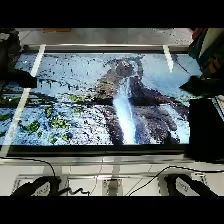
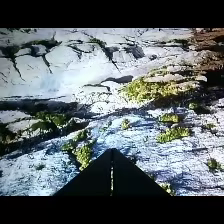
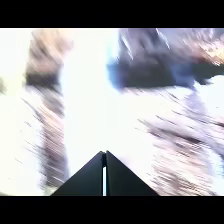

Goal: Fold the clothes and pants, and hang the long-sleeved shirts on hangers.

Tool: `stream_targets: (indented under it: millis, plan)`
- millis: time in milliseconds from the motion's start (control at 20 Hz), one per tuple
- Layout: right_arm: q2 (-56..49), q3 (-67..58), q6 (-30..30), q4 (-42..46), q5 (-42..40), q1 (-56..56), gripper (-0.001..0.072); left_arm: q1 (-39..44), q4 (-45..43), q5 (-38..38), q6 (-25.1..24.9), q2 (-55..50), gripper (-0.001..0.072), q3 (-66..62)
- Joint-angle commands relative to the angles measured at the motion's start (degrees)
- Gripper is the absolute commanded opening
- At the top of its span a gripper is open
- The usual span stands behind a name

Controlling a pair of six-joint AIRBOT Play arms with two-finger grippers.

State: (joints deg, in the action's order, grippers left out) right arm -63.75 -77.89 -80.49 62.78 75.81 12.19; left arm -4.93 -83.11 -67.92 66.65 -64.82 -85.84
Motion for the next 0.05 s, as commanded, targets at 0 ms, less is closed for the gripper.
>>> stream_targets:
  millis: [0]
  plan:
    - [-2.23,-0.26,-3.10,25.90,-0.20,-14.23,0.0011,0.00,-0.02,0.02,-0.02,0.04,0.0016,-0.07]
